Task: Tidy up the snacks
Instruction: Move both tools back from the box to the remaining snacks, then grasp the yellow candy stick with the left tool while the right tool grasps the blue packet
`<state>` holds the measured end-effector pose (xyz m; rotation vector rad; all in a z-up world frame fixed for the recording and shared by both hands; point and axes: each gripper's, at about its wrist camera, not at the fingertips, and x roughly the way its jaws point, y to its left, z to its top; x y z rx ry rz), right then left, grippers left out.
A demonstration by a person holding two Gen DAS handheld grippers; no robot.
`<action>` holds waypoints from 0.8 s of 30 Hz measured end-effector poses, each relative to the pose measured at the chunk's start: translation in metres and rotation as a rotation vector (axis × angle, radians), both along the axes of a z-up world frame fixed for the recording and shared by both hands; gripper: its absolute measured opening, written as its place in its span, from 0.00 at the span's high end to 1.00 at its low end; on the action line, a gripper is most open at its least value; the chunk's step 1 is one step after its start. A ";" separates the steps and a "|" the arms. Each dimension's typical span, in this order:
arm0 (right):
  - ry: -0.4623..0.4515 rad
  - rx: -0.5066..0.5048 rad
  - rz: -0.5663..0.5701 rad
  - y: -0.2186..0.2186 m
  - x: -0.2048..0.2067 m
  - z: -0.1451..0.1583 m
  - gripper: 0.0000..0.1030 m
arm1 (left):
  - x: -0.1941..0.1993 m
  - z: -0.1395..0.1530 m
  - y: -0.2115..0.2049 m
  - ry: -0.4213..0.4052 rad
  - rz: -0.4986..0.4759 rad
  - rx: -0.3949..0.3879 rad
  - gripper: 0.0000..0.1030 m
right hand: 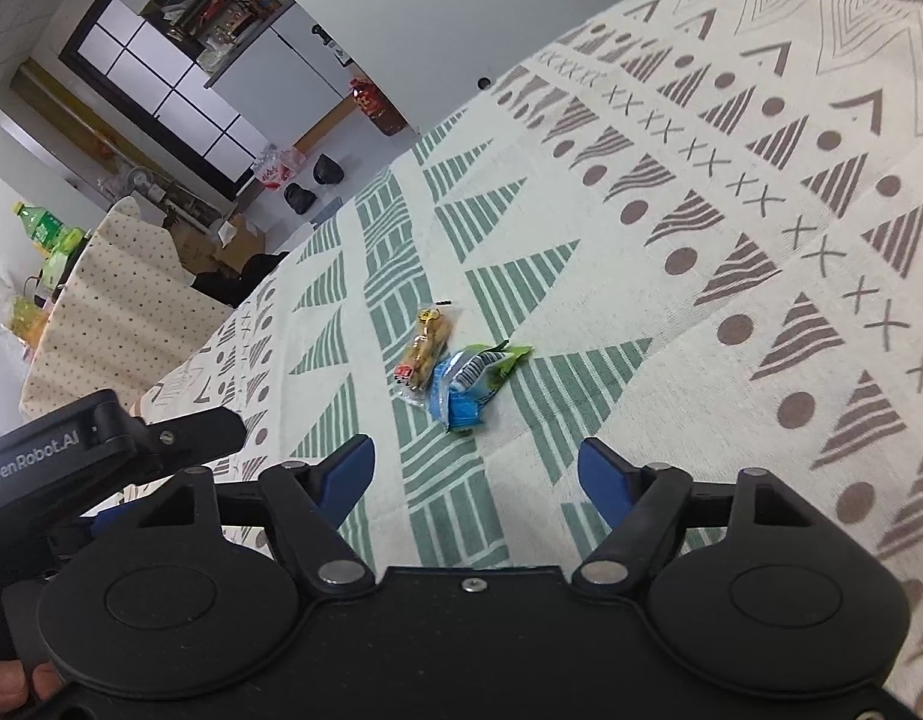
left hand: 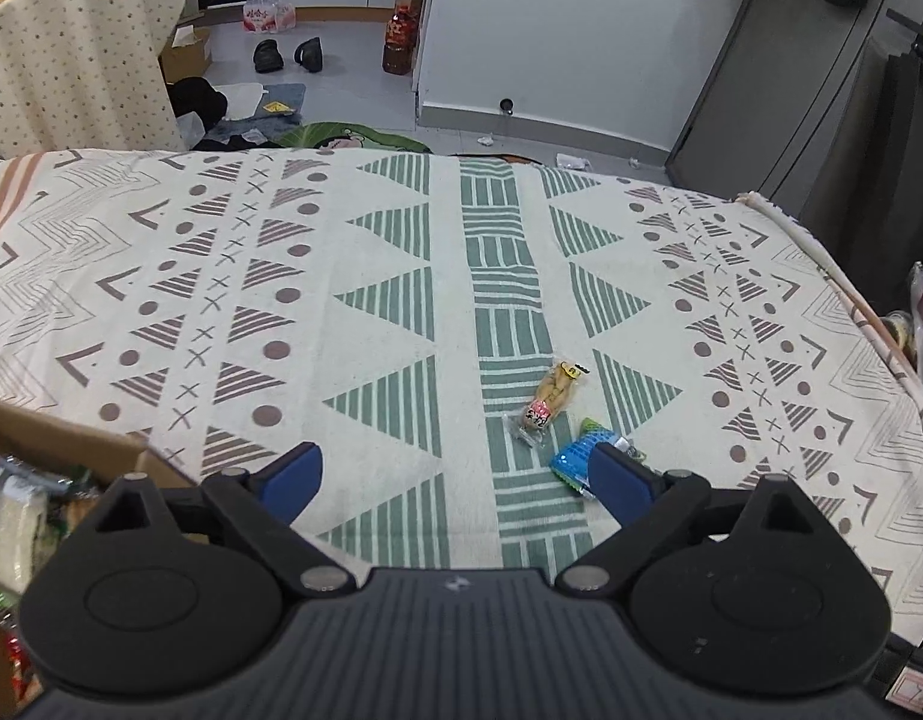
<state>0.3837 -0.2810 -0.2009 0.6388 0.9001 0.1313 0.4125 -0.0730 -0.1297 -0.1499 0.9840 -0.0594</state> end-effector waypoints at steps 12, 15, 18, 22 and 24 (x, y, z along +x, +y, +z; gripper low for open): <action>0.037 0.070 -0.017 -0.007 0.028 -0.030 0.47 | 0.033 -0.032 -0.021 0.027 -0.049 -0.002 0.17; 0.031 0.102 -0.025 -0.008 0.036 -0.033 0.48 | 0.039 -0.037 -0.024 0.031 -0.047 -0.009 0.20; 0.037 0.110 -0.019 -0.003 0.046 -0.035 0.49 | 0.045 -0.038 -0.022 0.027 -0.033 -0.018 0.22; 0.037 0.092 0.010 0.006 0.058 -0.038 0.64 | 0.052 -0.040 -0.020 0.025 -0.031 -0.016 0.23; 0.063 0.085 0.027 0.009 0.062 -0.038 0.75 | 0.054 -0.043 -0.021 0.026 -0.035 -0.020 0.23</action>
